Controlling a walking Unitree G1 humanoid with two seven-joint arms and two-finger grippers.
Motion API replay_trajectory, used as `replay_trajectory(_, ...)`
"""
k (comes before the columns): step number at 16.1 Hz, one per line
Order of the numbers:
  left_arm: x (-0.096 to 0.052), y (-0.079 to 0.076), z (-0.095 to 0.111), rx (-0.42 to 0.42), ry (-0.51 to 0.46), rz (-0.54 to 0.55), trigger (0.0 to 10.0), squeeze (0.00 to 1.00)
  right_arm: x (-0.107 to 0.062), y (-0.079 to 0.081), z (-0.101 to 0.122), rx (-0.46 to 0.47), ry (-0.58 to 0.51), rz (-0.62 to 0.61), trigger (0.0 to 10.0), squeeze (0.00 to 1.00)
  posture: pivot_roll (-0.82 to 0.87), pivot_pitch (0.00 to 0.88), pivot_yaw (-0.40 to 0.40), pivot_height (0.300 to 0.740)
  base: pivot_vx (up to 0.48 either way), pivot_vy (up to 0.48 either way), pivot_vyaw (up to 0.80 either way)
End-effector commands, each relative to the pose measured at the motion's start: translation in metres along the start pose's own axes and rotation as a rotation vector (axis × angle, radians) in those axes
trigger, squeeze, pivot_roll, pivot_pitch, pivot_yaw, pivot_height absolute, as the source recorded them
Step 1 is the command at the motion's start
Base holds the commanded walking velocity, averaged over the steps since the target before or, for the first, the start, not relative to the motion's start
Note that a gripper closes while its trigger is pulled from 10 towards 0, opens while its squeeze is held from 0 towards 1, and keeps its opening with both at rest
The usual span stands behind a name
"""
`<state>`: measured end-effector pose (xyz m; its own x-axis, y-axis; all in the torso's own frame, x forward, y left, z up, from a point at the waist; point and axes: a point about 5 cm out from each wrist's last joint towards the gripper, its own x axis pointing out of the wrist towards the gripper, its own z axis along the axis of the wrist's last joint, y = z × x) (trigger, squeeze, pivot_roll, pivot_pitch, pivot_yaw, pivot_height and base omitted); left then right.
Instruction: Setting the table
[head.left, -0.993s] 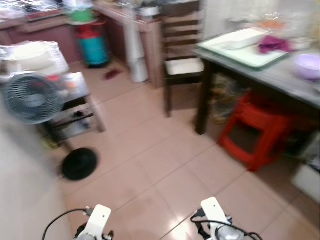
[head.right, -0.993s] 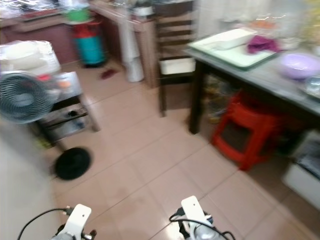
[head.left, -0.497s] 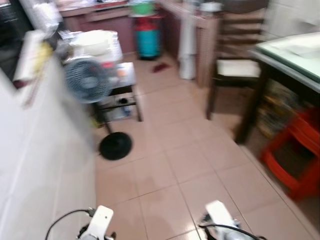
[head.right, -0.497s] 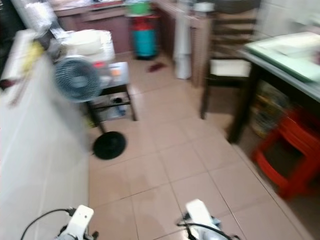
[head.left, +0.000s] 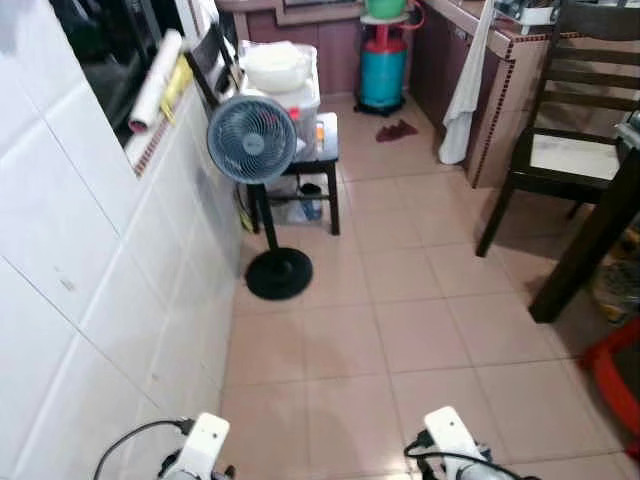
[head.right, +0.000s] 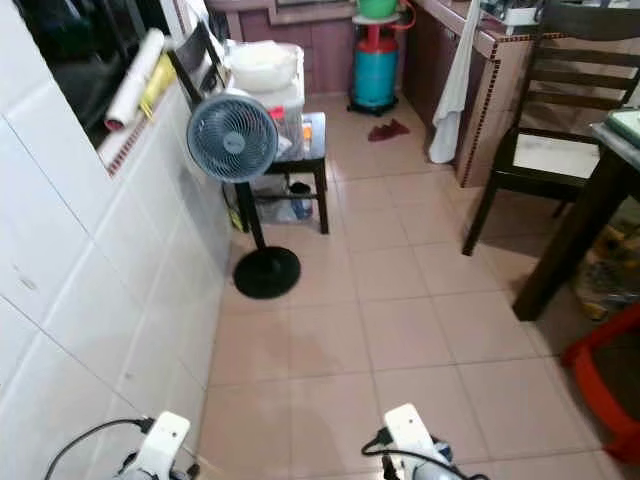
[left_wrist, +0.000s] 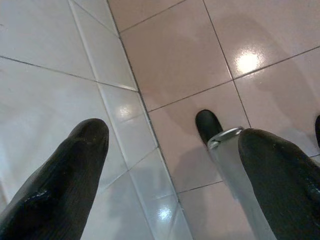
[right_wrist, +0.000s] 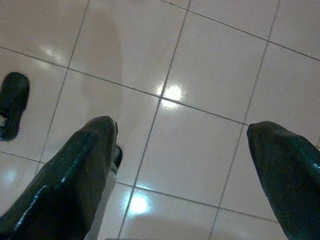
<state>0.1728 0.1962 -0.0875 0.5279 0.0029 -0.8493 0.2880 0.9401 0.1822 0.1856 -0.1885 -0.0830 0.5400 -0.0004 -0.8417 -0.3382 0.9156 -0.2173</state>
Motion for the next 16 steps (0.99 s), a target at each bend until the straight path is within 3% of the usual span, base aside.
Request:
replay_trajectory(1,0.000,0.006,0.000,0.011,0.002,0.016,10.0,0.00,0.000,0.005,-0.001,0.003,-0.009,0.020,10.0,0.00,-0.14,0.010,0.037,0.740,0.000,-0.428,0.00)
replay_trajectory(11,-0.001,0.005,-0.002,0.013,0.006,0.019,10.0,0.00,0.000,0.011,0.002,-0.016,-0.019,0.034,10.0,0.00,-0.13,0.006,0.036,0.740,0.000,-0.465,0.00)
replay_trajectory(13,0.000,0.005,0.002,0.013,-0.004,0.029,10.0,0.00,0.001,0.012,0.005,-0.020,-0.024,0.037,10.0,0.00,-0.13,0.006,0.035,0.740,0.000,0.000,0.00)
replay_trajectory(16,0.000,0.010,0.006,0.003,-0.009,0.043,10.0,0.00,0.002,0.012,0.009,-0.032,-0.034,0.040,10.0,0.00,-0.13,0.004,0.033,0.740,0.000,0.000,0.80)
